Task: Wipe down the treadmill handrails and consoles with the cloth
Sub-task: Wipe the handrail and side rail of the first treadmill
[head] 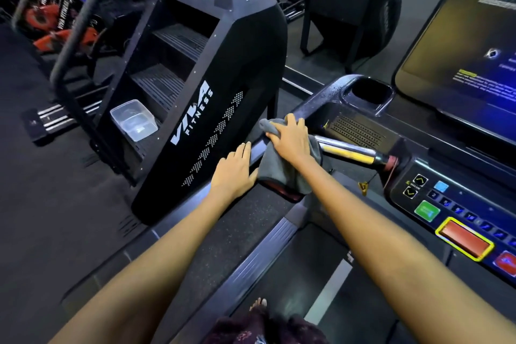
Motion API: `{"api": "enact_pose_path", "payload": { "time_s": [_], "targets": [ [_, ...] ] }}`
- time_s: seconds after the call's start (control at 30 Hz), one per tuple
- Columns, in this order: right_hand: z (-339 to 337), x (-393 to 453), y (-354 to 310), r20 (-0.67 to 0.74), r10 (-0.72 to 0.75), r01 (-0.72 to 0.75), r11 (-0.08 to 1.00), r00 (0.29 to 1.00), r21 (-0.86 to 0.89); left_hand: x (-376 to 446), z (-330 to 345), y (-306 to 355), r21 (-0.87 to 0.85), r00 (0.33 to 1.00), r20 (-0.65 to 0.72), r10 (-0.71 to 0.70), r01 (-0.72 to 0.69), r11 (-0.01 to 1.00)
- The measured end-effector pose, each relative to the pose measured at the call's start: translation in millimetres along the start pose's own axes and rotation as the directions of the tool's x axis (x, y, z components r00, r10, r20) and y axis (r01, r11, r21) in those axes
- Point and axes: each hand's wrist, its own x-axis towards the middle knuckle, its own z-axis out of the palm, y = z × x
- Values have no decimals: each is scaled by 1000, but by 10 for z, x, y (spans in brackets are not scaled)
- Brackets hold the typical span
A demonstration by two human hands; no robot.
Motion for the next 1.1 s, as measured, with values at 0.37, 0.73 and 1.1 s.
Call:
{"api": "enact_pose_path", "payload": {
  "time_s": [0.37, 0.73, 1.1],
  "targets": [
    [-91, 167, -86, 8, 171, -170, 983, 985, -66, 16, 1, -19, -65, 1000, -3, -4, 3, 998],
    [-505, -92, 309, -129, 205, -234, 928, 970, -290, 287, -91, 67, -255, 998, 53, 16, -1, 967],
    [-146, 83, 413, 73, -125, 141, 944, 989, -297, 528, -48, 224, -122, 998, 59, 19, -12, 993]
  ]
}}
